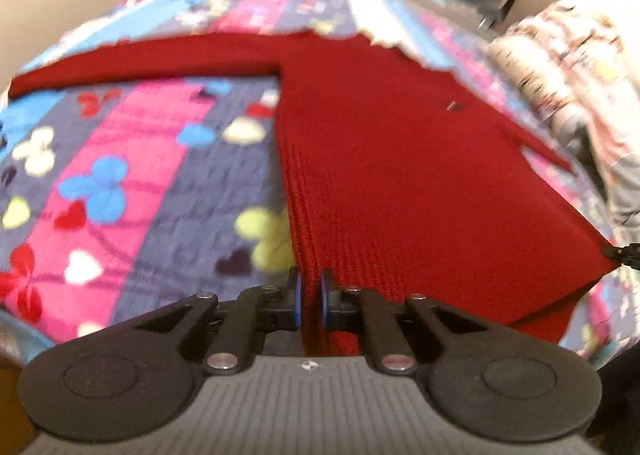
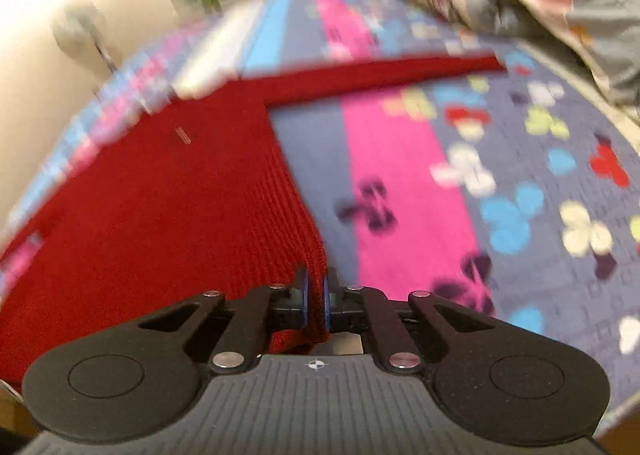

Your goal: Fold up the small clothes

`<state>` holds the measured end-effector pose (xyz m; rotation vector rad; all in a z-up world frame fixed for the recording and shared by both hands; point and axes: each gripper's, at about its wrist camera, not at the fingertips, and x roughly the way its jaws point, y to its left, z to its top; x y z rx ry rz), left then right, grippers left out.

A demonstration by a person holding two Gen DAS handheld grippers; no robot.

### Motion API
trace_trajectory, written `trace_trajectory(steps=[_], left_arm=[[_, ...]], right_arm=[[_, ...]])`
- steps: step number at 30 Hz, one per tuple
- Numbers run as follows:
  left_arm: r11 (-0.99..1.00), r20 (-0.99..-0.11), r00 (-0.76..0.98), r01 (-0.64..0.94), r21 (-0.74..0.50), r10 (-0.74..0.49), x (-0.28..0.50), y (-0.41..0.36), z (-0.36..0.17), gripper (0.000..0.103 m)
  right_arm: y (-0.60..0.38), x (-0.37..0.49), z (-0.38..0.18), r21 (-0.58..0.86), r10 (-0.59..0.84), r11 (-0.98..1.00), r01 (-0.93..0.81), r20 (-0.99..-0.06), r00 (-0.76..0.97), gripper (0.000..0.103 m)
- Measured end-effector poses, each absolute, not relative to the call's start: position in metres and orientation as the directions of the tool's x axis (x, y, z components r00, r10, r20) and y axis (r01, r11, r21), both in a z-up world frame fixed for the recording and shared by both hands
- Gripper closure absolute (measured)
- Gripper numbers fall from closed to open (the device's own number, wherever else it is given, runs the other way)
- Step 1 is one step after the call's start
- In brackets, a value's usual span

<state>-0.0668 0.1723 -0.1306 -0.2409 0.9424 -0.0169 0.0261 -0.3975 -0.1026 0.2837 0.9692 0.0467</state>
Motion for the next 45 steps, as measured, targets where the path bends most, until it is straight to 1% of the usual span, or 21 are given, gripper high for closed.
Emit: trace_trajectory(steps=[2,3,4,5,6,9,11,12,13,14,15,16,17,18,20,22,24,26,27,35,45], left_arm=[[0.984,-0.825,0.562,-0.103,-0.144,-0.062,-0.061,0.168,-0.136,0.094],[0.987,-0.822,0.567,-0.102,-0.126,-0.046,-0.06,0.166,-0.135,0.093],[0.988,-0.812,0.582,-0.093,-0.127,-0.049,-0.06,0.165,-0.132,0.091],[0.988,-0.796,0.602,-0.076,-0.134,-0.062,-0.06,0.162,-0.129,0.085],[0.988,-0.782,0.618,-0.05,-0.145,-0.083,-0.06,0.16,-0.128,0.078],[0.988,-0.793,0.595,0.019,-0.151,-0.133,-0.059,0.144,-0.134,0.074],[0.994,-0.858,0.502,0.031,-0.104,-0.105,-0.05,0.132,-0.154,0.067],[0.997,-0.885,0.458,0.039,-0.071,-0.081,-0.046,0.128,-0.165,0.068],[0.997,-0.885,0.46,0.056,-0.047,-0.068,-0.046,0.123,-0.167,0.067],[0.997,-0.879,0.472,0.068,-0.03,-0.059,-0.045,0.119,-0.164,0.066],[0.997,-0.87,0.489,0.072,-0.033,-0.064,-0.047,0.117,-0.161,0.059],[0.996,-0.859,0.506,0.07,-0.047,-0.076,-0.048,0.118,-0.157,0.055],[0.996,-0.856,0.511,0.065,-0.058,-0.083,-0.048,0.118,-0.157,0.049],[0.996,-0.859,0.505,0.061,-0.058,-0.081,-0.046,0.117,-0.158,0.045],[0.997,-0.874,0.483,0.068,-0.025,-0.055,-0.044,0.113,-0.164,0.042],[0.997,-0.868,0.495,0.08,-0.007,-0.046,-0.044,0.107,-0.161,0.038],[0.997,-0.846,0.529,0.066,-0.031,-0.061,-0.045,0.107,-0.154,0.028],[0.999,-0.818,0.574,0.045,-0.028,-0.048,-0.044,0.11,-0.147,0.019],[0.999,-0.804,0.594,0.032,-0.018,-0.033,-0.045,0.109,-0.142,0.017],[0.999,-0.718,0.694,-0.042,0.019,0.043,-0.044,0.111,-0.125,0.017],[0.985,-0.582,0.795,-0.159,0.072,0.171,-0.044,0.12,-0.093,0.017]], right_arm=[[-0.397,0.037,-0.112,0.241,0.135,0.963,0.121,-0.82,0.556,0.095],[-0.393,0.039,-0.114,0.206,0.101,0.97,0.129,-0.824,0.558,0.093],[-0.388,0.04,-0.113,0.152,0.05,0.979,0.136,-0.823,0.566,0.092],[-0.384,0.04,-0.112,0.119,0.02,0.984,0.133,-0.813,0.581,0.088],[-0.381,0.038,-0.11,0.11,0.018,0.987,0.119,-0.805,0.593,0.085],[-0.37,0.036,-0.107,0.138,0.08,0.989,0.047,-0.781,0.62,0.082],[-0.362,0.043,-0.123,0.121,0.089,0.992,0.022,-0.832,0.548,0.077],[-0.361,0.047,-0.135,0.116,0.088,0.993,0.027,-0.868,0.489,0.075],[-0.361,0.049,-0.144,0.101,0.072,0.994,0.04,-0.888,0.453,0.075],[-0.359,0.049,-0.142,0.089,0.061,0.995,0.04,-0.884,0.464,0.075],[-0.357,0.049,-0.138,0.079,0.056,0.996,0.03,-0.878,0.475,0.075],[-0.356,0.049,-0.135,0.073,0.055,0.997,0.017,-0.871,0.488,0.074],[-0.356,0.049,-0.136,0.063,0.044,0.998,0.022,-0.876,0.48,0.071],[-0.357,0.049,-0.141,0.054,0.03,0.998,0.039,-0.887,0.461,0.068],[-0.36,0.054,-0.145,0.058,0.022,0.996,0.07,-0.897,0.441,0.061],[-0.36,0.053,-0.138,0.072,0.029,0.995,0.075,-0.884,0.466,0.06],[-0.359,0.05,-0.129,0.1,0.049,0.992,0.071,-0.855,0.517,0.06],[-0.356,0.048,-0.117,0.125,0.071,0.991,0.055,-0.817,0.572,0.06],[-0.355,0.046,-0.112,0.133,0.079,0.99,0.048,-0.803,0.591,0.06],[-0.344,0.049,-0.093,0.165,0.112,0.986,0.011,-0.711,0.694,0.06],[-0.326,0.057,-0.092,0.197,0.129,0.98,0.018,-0.705,0.698,0.059]])
